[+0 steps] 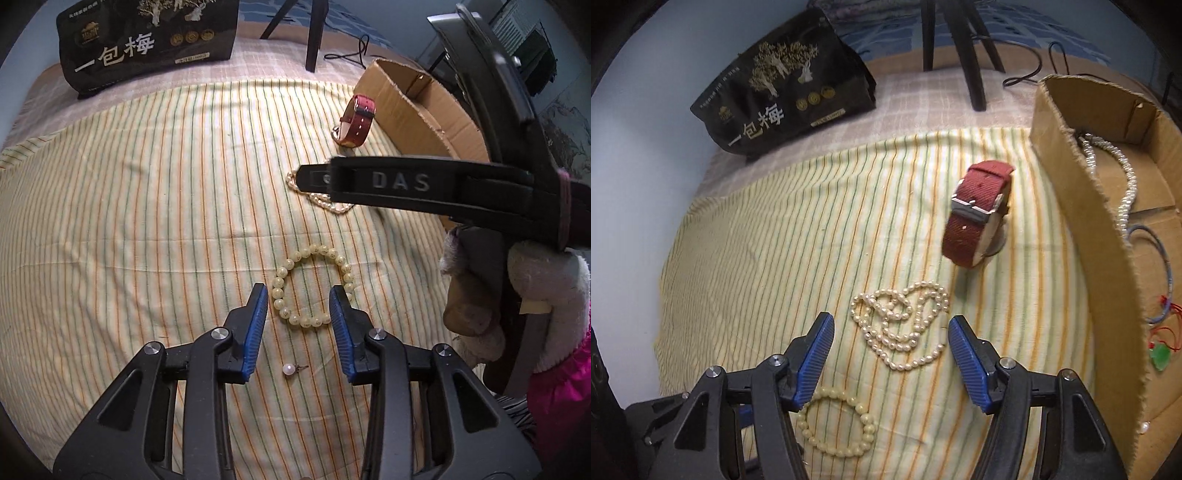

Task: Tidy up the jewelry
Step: 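Move the left tool to the cream beaded bracelet while the right tool moves to the pearl strand, then close the left tool on the beaded bracelet while the right tool closes on the pearl strand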

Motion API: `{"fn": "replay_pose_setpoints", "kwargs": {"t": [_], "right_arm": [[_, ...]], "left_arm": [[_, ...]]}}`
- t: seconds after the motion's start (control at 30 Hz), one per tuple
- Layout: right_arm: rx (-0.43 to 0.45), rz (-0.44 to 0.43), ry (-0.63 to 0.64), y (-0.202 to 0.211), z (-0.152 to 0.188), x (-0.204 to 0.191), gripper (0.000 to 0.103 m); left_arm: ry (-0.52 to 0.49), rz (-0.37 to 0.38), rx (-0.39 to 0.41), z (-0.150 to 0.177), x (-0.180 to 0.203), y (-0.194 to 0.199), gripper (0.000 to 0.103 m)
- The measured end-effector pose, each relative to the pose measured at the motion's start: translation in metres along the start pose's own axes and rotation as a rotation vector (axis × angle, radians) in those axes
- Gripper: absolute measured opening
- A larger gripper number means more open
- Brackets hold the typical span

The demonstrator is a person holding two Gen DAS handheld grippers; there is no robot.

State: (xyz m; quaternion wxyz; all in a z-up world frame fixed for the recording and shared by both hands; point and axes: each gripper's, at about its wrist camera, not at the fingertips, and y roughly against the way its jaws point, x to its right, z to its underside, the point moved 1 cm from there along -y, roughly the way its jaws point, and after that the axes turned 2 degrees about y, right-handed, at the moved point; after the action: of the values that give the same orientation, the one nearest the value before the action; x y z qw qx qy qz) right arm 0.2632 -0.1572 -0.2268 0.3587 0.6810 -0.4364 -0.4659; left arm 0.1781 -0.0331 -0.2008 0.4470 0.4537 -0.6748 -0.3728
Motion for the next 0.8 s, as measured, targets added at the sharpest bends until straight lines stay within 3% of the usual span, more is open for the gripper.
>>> {"fn": "replay_pose_setpoints", "kwargs": {"t": [0.2, 0.47, 0.6, 0.8], "right_arm": [[0.007, 0.041, 0.013, -0.011, -0.005, -0.004, 0.067], [-0.018, 0.146, 0.129, -0.024, -0.005, -0.019, 0.066], [-0.017, 0.190, 0.170, -0.024, -0.003, -0.022, 0.054], [-0.005, 0.209, 0.184, -0.016, -0.001, -0.014, 0.031]], "left_arm": [[0.014, -0.009, -0.012, -0.002, 0.000, -0.013, 0.031], [0.003, -0.033, -0.030, -0.006, 0.002, -0.032, 0.031], [-0.024, -0.061, -0.024, -0.005, 0.005, -0.039, 0.029], [-0.042, -0.114, -0.014, -0.005, 0.008, -0.042, 0.016]]}}
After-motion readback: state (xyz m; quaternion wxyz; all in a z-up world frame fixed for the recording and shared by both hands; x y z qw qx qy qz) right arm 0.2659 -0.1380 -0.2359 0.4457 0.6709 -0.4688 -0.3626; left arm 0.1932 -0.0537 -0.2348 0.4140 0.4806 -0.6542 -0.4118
